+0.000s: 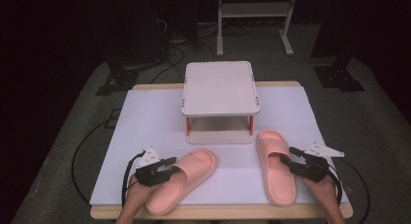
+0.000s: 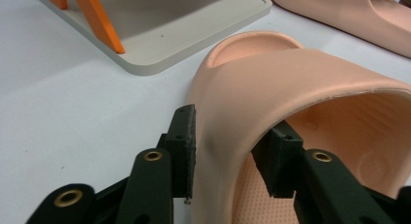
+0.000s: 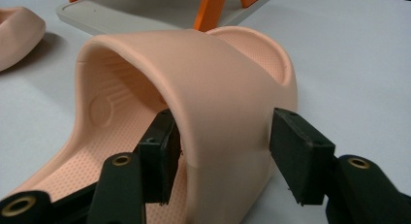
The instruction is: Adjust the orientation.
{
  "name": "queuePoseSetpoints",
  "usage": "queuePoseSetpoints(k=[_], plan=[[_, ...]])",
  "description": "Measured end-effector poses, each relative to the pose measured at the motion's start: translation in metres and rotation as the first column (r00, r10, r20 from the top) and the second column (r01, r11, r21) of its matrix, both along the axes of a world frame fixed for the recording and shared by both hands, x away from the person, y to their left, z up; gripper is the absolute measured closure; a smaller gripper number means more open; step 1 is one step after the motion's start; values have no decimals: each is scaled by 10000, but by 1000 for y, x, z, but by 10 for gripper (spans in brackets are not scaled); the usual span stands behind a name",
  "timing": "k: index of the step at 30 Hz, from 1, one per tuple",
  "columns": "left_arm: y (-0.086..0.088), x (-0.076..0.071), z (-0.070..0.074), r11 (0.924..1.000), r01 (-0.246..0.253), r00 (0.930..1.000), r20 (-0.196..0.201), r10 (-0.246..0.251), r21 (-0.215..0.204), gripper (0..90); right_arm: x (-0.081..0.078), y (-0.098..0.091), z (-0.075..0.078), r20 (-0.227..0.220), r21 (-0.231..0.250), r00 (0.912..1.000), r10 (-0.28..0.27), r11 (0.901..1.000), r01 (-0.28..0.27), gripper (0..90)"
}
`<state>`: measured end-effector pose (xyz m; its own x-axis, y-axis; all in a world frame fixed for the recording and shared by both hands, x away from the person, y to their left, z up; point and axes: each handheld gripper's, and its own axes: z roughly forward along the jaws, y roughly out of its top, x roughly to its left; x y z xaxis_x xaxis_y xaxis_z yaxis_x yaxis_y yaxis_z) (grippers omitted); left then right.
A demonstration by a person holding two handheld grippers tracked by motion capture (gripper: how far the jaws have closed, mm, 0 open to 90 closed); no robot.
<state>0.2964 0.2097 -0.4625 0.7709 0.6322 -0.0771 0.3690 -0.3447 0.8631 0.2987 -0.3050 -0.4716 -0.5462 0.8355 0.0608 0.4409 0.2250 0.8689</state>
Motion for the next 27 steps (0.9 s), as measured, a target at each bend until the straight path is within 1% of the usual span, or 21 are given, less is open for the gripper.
queuePoseSetpoints(k=[1, 2, 3, 4, 7, 10, 13, 14, 17, 20, 21, 22, 24, 26, 27], plan=[[0, 0, 0, 10000, 0, 10000, 0, 0, 0, 633, 0, 0, 0, 0, 0, 10000, 0, 10000, 0, 445], [0, 0, 0, 10000, 66, 10000, -44, -66, -37, 647, 0, 1, 0, 23, -43, 9999, -106, 9999, 106, 470], [0, 0, 0, 10000, 66, 10000, -44, -66, -37, 655, 0, 1, 0, 23, -43, 9999, -106, 9999, 106, 470], [0, 0, 0, 10000, 57, 10000, -39, -57, -21, 658, 1, 1, 0, 66, -61, 9998, -209, 9998, 210, 490], [-1, -1, 1, 10000, 18, 10000, -18, -18, 2, 669, 2, 1, 0, 51, -105, 9996, -262, 9996, 263, 500], [-2, -1, 2, 9998, -135, 9999, -9, 135, 109, 690, 1, 3, 1, 191, -268, 9990, -411, 9988, 416, 550], [-2, -1, 2, 9998, -189, 9998, -46, 189, 96, 699, 1, 3, 2, 226, -339, 9986, -485, 9982, 492, 571], [-1, -1, 2, 9998, -211, 9997, -94, 211, 33, 699, 1, 2, 2, 148, -340, 9988, -467, 9983, 471, 581], [-1, -1, 3, 9997, -239, 9997, -77, 239, -30, 702, 1, 2, 3, 116, -410, 9987, -488, 9979, 492, 600], [1, -2, 4, 9992, -285, 9996, -98, 283, -283, 706, 0, 1, 4, 76, -462, 9991, -409, 9981, 412, 647], [2, -2, 5, 9988, -319, 9994, -116, 315, -374, 706, 0, 1, 4, 76, -462, 9991, -409, 9981, 412, 647], [3, -2, 5, 9985, -367, 9993, -70, 364, -400, 706, 0, 2, 5, 50, -523, 9994, -333, 9981, 335, 679], [3, -2, 6, 9984, -434, 9990, -59, 432, -359, 706, 0, 2, 6, 37, -547, 9996, -276, 9981, 278, 693], [4, -2, 7, 9984, -476, 9989, -22, 475, -290, 706, -2, 2, 7, 21, -530, 10000, -29, 9986, 30, 729], [5, -2, 7, 9981, -520, 9986, -45, 518, -317, 706, -2, 2, 7, -63, -557, 10000, 48, 9984, -52, 738]])
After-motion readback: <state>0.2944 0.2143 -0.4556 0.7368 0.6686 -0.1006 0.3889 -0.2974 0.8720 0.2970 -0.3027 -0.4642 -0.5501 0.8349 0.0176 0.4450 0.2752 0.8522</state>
